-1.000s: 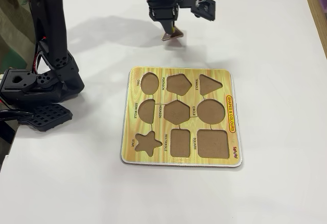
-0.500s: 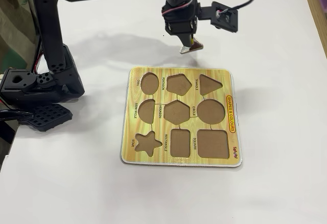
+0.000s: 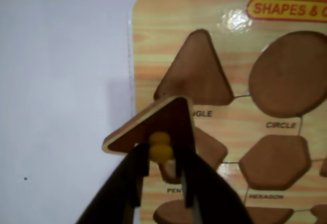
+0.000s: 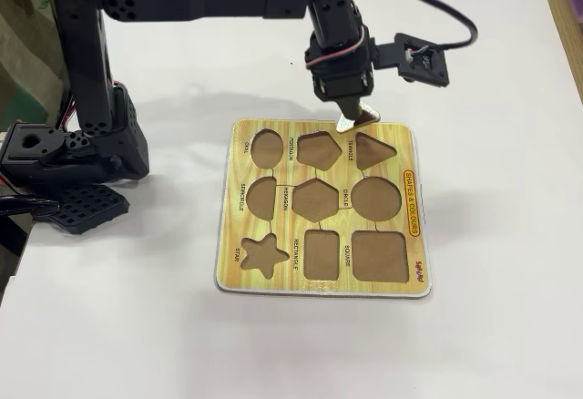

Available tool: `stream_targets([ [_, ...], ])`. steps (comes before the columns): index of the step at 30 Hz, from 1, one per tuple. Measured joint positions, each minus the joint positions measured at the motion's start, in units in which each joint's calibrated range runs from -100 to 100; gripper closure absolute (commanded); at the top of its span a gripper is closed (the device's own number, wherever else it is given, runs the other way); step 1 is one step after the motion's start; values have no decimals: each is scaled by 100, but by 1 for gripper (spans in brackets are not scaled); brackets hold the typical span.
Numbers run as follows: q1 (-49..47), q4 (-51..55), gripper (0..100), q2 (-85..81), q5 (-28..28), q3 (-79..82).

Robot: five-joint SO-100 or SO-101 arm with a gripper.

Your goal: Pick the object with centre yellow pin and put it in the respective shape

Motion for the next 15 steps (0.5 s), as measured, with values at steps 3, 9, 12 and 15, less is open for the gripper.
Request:
stream_targets([
  [3, 262, 0, 94, 0, 198, 0],
  [9, 627, 0, 94, 0, 598, 0],
  [12, 664, 0, 95, 120, 718, 0],
  [15, 664, 0, 95, 275, 733, 9],
])
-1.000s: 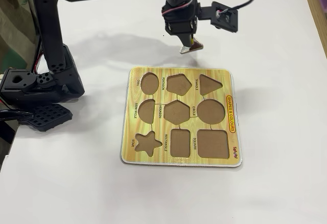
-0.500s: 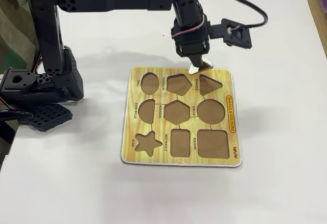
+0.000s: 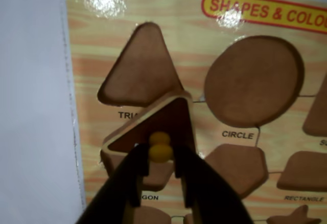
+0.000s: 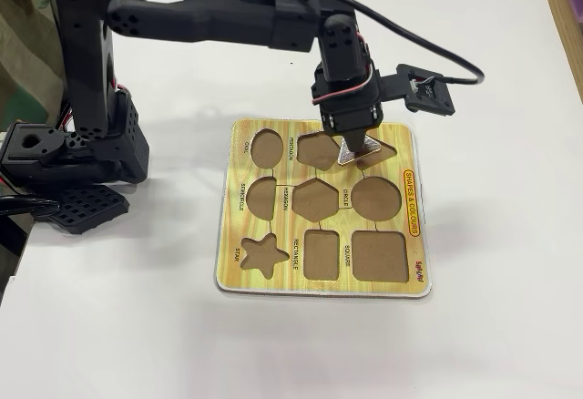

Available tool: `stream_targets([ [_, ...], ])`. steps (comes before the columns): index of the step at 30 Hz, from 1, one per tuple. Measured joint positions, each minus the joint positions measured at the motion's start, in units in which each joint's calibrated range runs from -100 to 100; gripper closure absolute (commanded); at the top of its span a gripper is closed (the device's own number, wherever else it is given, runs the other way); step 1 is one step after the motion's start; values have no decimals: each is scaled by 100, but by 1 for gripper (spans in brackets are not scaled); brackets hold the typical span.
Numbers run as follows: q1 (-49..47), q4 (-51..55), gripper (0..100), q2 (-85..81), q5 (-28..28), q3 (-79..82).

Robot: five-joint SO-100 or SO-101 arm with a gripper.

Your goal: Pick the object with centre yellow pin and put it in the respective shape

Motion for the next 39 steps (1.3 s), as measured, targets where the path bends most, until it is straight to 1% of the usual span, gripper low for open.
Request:
stream_targets([
  [3, -19, 0, 95, 52, 5, 0],
  [5, -19, 0, 95, 103, 114, -9],
  [10, -56, -163, 95, 215, 525, 0],
  [17, -215, -934, 94, 215, 1336, 0],
  [19, -290, -1165, 94, 215, 1487, 0],
  [24, -384, -1482, 94, 215, 1555, 0],
  [39, -384, -1405, 94, 498, 1534, 0],
])
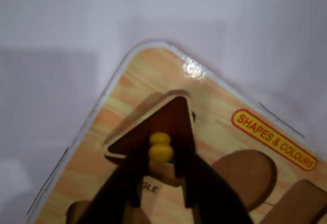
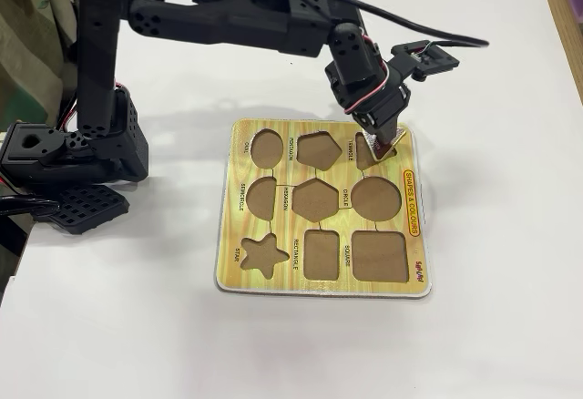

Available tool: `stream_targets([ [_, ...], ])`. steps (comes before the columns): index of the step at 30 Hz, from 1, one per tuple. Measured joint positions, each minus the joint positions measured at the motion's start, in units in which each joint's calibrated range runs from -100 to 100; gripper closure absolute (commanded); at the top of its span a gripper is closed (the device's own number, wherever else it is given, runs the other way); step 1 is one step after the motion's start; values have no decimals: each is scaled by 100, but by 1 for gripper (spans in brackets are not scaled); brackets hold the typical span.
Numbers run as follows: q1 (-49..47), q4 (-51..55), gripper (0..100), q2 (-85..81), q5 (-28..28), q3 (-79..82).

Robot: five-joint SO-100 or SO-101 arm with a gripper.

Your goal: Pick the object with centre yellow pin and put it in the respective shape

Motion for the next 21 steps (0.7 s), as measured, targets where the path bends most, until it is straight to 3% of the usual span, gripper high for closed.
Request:
stream_targets([
  [21, 281, 120, 94, 60, -390, 108],
])
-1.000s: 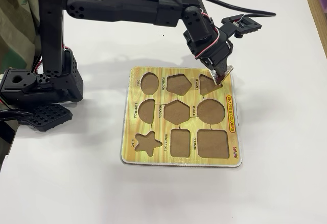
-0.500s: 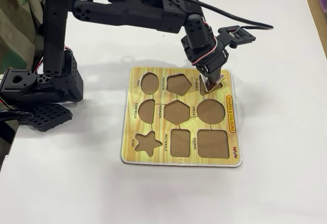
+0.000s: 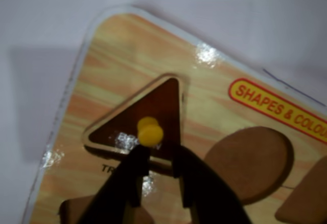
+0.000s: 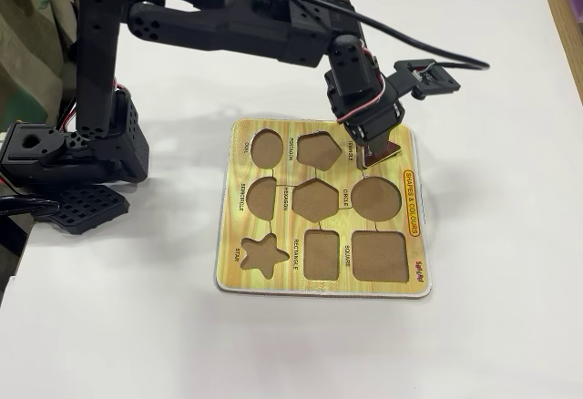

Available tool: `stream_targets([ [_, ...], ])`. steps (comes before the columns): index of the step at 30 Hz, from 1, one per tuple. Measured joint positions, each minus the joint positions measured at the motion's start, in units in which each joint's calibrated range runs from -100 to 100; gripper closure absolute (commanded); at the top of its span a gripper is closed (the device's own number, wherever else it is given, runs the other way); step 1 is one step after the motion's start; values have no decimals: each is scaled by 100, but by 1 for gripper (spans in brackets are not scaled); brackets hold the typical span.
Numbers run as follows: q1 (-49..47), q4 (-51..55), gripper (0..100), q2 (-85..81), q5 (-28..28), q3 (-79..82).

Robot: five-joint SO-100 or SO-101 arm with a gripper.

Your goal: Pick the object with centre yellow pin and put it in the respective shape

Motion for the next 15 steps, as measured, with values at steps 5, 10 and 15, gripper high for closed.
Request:
stream_targets([
  [5, 187, 0, 94, 0, 0, 0],
  [10, 215, 0, 94, -17, -47, 306],
  [15, 215, -94, 94, -223, -52, 710],
])
